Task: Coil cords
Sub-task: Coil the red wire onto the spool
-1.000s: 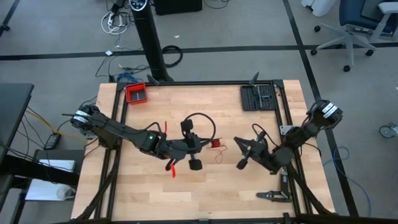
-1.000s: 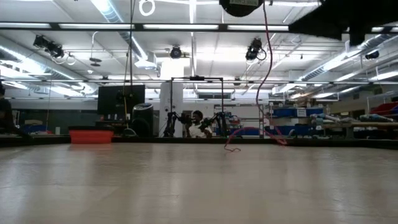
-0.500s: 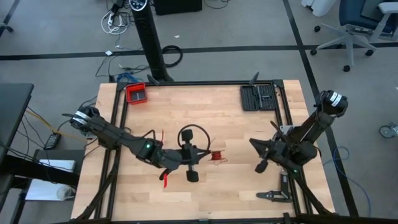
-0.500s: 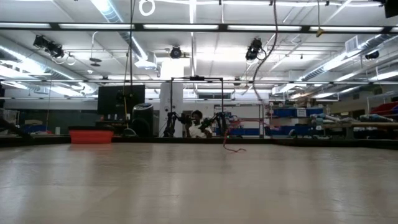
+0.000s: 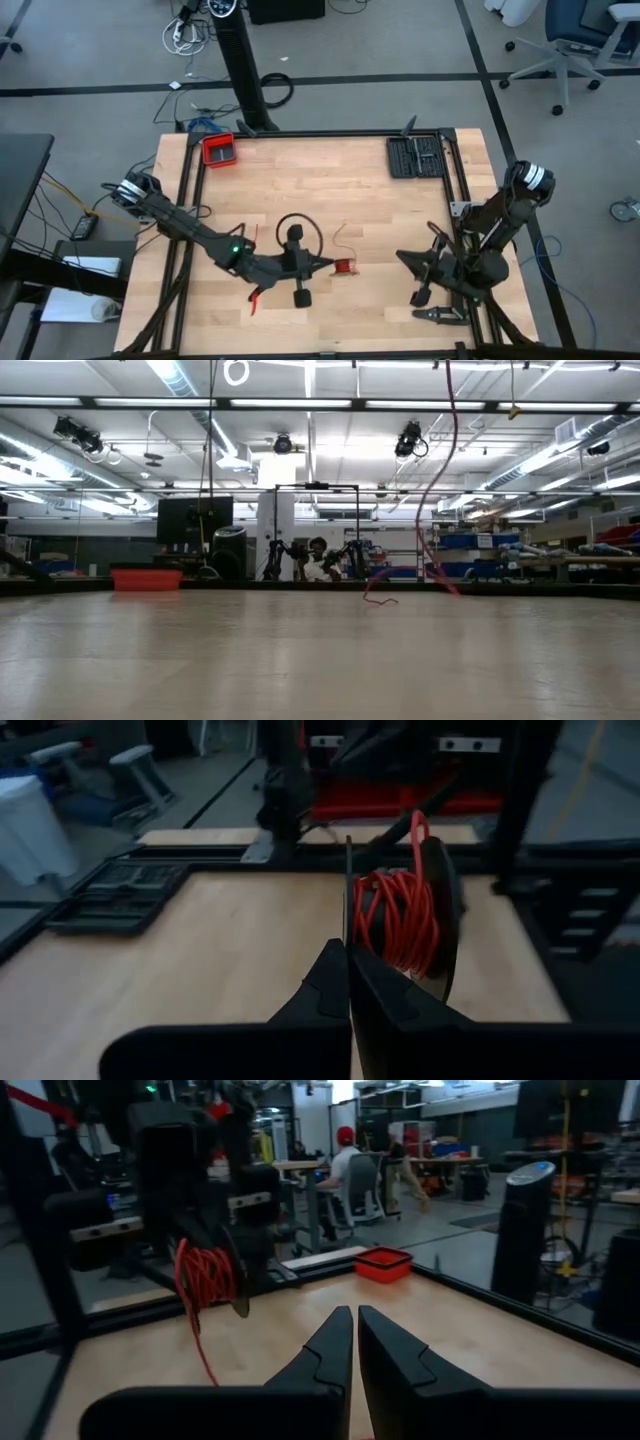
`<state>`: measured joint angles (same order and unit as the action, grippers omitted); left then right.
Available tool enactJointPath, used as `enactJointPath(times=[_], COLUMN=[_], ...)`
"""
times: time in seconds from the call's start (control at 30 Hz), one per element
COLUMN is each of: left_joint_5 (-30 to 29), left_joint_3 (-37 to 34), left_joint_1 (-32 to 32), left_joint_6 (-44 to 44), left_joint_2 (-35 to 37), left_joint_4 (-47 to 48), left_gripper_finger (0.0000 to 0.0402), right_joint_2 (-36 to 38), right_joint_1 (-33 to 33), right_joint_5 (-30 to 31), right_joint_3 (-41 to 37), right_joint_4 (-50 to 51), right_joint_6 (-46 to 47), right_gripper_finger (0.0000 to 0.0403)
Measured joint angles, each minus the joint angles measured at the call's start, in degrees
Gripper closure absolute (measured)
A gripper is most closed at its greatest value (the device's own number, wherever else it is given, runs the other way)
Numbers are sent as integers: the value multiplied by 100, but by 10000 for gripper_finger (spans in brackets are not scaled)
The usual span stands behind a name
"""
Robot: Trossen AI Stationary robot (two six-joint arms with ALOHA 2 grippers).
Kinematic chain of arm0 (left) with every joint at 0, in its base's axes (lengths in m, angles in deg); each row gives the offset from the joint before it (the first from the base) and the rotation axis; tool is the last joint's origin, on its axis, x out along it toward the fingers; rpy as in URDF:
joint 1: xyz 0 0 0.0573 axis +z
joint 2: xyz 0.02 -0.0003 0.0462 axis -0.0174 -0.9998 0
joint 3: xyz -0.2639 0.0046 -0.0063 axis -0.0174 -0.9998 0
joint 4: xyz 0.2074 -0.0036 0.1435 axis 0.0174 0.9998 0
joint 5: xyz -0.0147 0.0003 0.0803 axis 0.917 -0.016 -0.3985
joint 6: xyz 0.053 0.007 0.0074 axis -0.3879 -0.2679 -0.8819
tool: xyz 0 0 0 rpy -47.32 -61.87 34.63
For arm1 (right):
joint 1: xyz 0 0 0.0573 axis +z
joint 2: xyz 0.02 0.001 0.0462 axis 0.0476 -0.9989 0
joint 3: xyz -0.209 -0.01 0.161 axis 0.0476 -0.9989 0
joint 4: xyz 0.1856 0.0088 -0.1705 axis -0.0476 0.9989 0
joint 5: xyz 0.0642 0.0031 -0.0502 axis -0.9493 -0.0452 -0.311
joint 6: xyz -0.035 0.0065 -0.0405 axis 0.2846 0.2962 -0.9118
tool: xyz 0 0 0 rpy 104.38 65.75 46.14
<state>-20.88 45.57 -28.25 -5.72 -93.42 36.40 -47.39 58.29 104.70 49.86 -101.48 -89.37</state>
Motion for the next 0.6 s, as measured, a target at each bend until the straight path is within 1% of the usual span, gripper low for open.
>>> enactJointPath(times=[0.17, 0.4, 0.53, 0.6], left_joint_5=[-46, -336, -404, -419], left_joint_3=[-155, -163, -163, -163], left_joint_1=[-343, -711, -840, -912], left_joint_6=[45, 158, 335, 416], left_joint_2=[0, 0, 0, 0], left_joint_4=[-675, -836, -871, -875], left_gripper_finger=[401, 401, 401, 401], right_joint_2=[-520, -1388, -1813, -2002], right_joint_1=[151, 324, 348, 328], right_joint_5=[-8, -76, -156, -304], right_joint_3=[605, 1469, 2015, 2287], right_joint_4=[42, 71, 96, 212], right_joint_6=[-130, -55, -318, -351], right_gripper_finger=[381, 380, 381, 380])
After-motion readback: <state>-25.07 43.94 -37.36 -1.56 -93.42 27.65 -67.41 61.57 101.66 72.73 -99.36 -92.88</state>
